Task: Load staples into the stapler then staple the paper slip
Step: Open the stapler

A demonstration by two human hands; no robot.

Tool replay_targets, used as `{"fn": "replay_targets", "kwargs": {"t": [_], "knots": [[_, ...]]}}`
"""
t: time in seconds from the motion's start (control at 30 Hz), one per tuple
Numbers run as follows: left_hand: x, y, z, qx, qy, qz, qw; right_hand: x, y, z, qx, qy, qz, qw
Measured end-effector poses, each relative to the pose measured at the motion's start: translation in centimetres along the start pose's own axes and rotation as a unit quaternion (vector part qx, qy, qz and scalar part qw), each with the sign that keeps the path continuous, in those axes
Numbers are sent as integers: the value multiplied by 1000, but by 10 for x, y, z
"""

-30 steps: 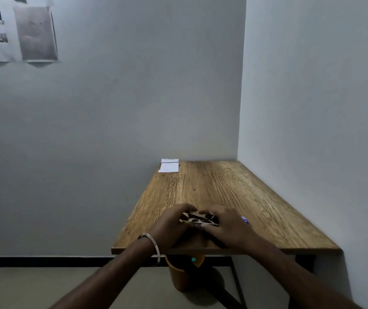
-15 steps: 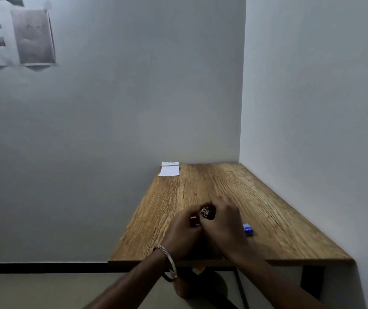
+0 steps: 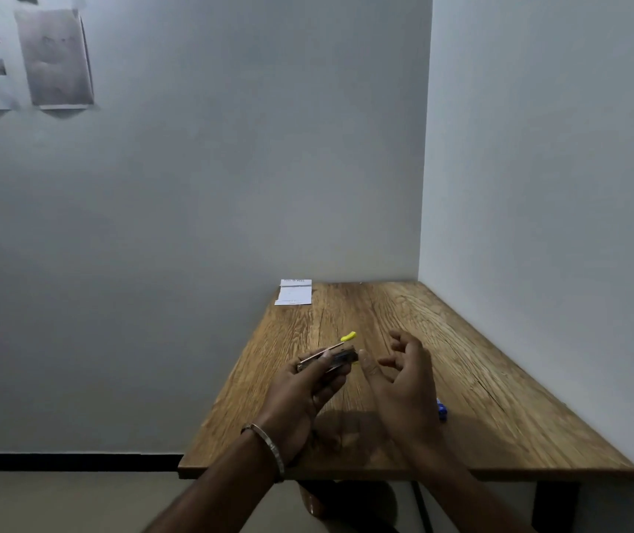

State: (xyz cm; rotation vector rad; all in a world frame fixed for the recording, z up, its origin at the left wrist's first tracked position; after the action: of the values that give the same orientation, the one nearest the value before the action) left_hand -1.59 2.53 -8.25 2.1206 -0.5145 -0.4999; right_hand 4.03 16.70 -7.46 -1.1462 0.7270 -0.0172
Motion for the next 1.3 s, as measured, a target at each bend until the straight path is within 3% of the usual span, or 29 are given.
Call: {"fn": "replay_targets", "kwargs": {"t": [0.13,0.23,0.4,0.47,0.6,0.73,0.8,0.9,0.97,1.13,1.3], "knots": [[-5,0,4,-14,-32,25,999,-2,8,-17,-157,-130,-103,974],[-6,-1,6,-69,-51,33,996,-4,14,-23,-213,-114,-123,962],[-4,4,10,-295,-26,16,955,-6,20,-24,-284,-97,-125,946],[-3,7,6,-373,-39,-16,927,-6,20,-25,-292,-110,-123,942],[-5,12,-1,-563,-8,-102,820,-6,22,-26,-271,-109,-116,949],[-6,13,0,-645,-55,-116,753,-4,25,-26,-238,-105,-123,958],[-8,13,3,-616,-82,-98,777,-5,26,-25,-249,-106,-127,954],[-9,12,4,-459,-107,-40,881,-4,26,-26,-241,-91,-120,959],[-10,14,1,-385,-106,-20,917,-4,25,-26,-226,-88,-117,963],[-19,22,-17,-417,-86,-57,903,-3,23,-25,-226,-103,-111,962],[-21,17,-16,-366,-54,-72,926,-2,24,-26,-238,-91,-100,962]]}}
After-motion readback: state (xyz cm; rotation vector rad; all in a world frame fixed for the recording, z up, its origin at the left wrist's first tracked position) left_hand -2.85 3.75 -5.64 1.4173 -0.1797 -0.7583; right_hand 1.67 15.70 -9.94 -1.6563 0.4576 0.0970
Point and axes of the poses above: each hand's wrist, its own x-axis away from the middle knuckle, its own z-axis out of the back of the hand, y = z × x, the point moved 3 cm from there along -x, towards the middle knuckle, and after that the axes turned 9 degrees about -y, right-handed, at the moved point
